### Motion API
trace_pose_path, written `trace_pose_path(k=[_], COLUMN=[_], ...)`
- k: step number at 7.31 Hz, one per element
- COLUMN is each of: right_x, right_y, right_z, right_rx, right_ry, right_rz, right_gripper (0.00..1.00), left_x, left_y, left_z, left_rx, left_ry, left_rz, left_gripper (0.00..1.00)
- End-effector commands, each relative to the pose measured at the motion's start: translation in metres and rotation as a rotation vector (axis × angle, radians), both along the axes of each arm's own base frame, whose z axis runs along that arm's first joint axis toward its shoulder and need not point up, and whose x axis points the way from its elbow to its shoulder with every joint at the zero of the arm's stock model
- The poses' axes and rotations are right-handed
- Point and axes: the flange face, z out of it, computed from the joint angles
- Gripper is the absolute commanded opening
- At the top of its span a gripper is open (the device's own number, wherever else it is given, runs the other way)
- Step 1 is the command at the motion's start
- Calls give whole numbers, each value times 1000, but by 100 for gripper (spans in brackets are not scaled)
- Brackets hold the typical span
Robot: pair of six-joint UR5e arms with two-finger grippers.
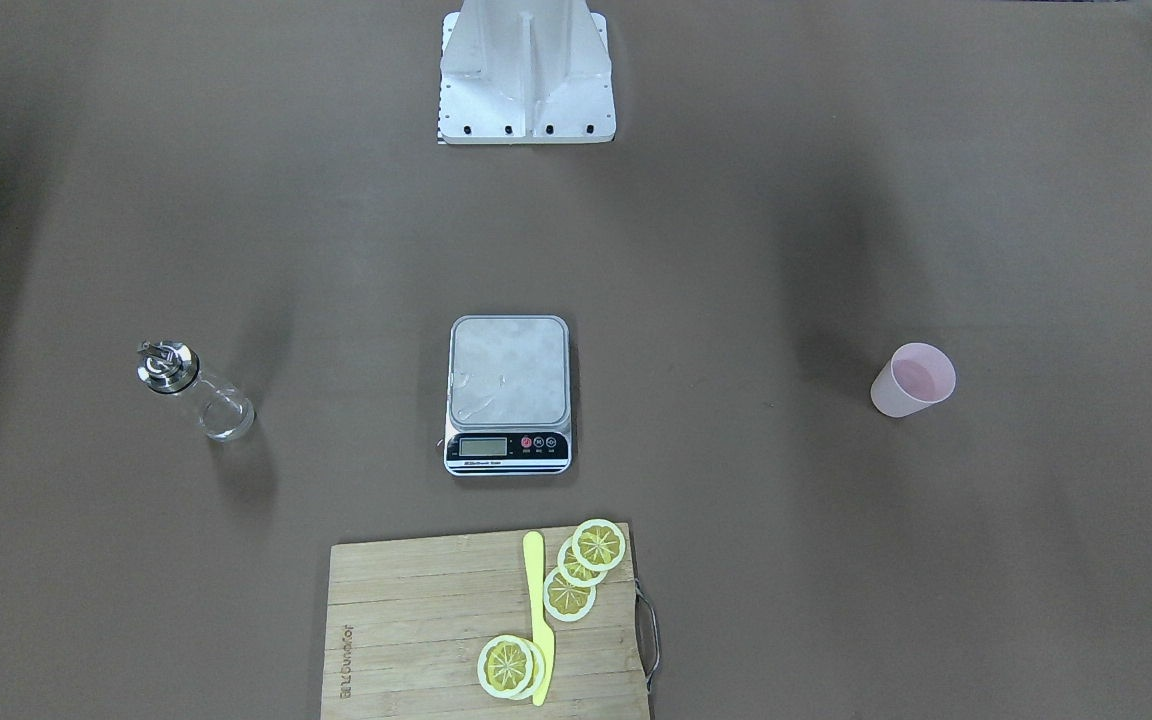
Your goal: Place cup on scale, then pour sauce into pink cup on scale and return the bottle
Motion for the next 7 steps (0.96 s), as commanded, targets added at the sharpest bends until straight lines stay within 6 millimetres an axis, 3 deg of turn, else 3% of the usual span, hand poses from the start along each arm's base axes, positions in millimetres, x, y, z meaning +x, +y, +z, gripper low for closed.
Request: trace_pose_path(k=[1, 2, 3, 4, 7], right_x=[0, 0, 0, -1, -2], right_y=[1, 1, 0, -1, -4], right_z=[-1, -2, -2, -3, -5], right_rx=[1, 2, 4, 4, 9], right_ry=[0, 0, 1, 0, 2], right_rz=[0, 0, 0, -1, -4], right_gripper=[100, 100, 100, 100, 100], left_x=[39, 72, 102, 116, 210], left_y=[-13, -21, -24, -28, -28], left_z=[-74, -86, -84, -71, -51], left_rx=[-77, -114, -120, -107, -104], left_ry=[31, 41, 49, 43, 30], left_rz=[-30, -31, -10, -21, -78], left_gripper=[98, 98, 97, 97, 97])
